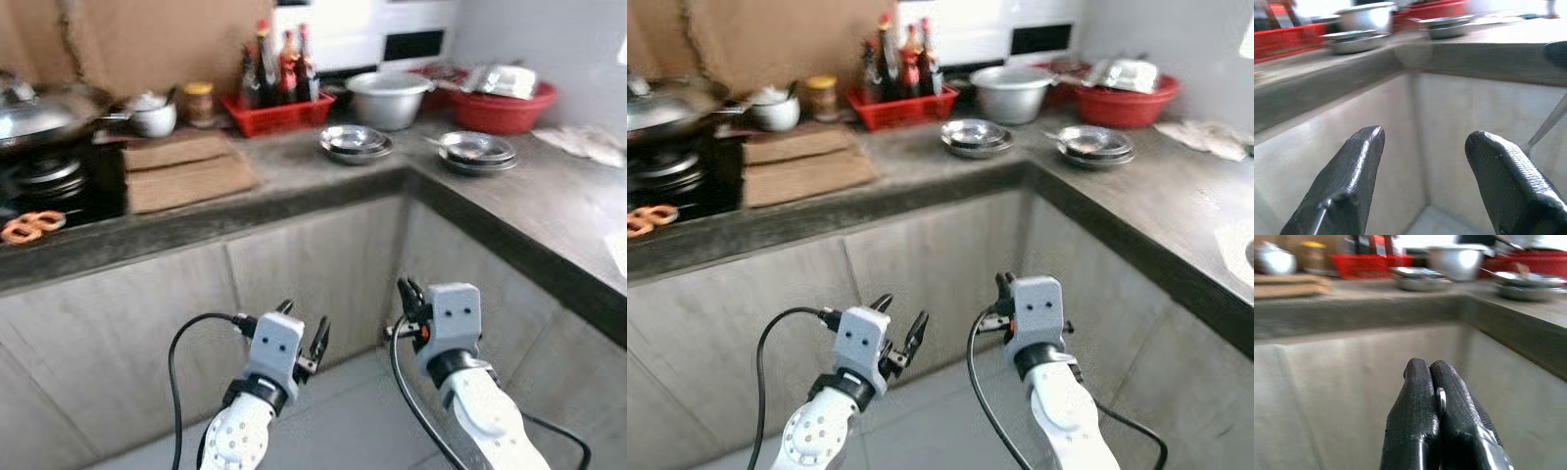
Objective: Kitchen organization
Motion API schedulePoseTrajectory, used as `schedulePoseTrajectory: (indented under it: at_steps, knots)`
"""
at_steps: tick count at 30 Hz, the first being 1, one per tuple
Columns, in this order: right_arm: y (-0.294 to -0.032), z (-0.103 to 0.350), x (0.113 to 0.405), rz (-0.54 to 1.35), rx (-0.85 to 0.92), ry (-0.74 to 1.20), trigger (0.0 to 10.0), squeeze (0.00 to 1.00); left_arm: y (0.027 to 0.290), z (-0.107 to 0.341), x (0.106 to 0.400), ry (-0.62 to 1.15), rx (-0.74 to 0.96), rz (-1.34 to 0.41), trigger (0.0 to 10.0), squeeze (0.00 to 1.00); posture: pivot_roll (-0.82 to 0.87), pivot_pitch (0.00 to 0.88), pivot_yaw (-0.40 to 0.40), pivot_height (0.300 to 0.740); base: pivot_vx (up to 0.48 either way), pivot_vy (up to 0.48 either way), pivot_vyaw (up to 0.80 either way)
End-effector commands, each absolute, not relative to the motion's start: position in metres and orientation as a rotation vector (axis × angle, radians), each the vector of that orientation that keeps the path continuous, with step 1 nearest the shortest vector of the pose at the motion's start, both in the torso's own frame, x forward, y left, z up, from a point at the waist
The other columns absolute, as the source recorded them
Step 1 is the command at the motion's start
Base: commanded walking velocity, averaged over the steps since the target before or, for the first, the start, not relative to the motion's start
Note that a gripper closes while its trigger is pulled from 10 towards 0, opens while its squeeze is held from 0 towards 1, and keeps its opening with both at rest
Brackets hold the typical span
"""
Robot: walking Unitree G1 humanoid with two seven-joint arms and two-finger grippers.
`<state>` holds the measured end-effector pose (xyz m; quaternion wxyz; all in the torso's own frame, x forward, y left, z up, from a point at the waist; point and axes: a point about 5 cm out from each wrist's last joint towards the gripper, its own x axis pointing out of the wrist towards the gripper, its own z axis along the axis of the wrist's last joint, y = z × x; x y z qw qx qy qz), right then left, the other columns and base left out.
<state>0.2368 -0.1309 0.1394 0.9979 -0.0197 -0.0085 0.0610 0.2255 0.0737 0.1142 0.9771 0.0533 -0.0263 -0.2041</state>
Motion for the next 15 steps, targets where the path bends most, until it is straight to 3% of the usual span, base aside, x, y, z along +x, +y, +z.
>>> schedulePoseTrajectory:
  at_steps: [1, 15]
  knots:
    - [-0.1313, 0.1436, 0.2367, 0.115, -0.035, -0.026, 10.0, 0.0, 0.0741, 0.1161, 0.2259, -0.048, 0.104, -0.418, 10.0, 0.0, 0.18, 0.0, -0.029, 0.74, 0.0, 0.289, -0.8]
    - [-0.1298, 0.1434, 0.2381, 0.099, -0.019, -0.016, 10.0, 0.0, 0.0742, 0.1162, 0.2247, -0.048, 0.103, -0.427, 10.0, 0.0, 0.18, 0.0, -0.025, 0.74, 0.0, 0.37, -0.79]
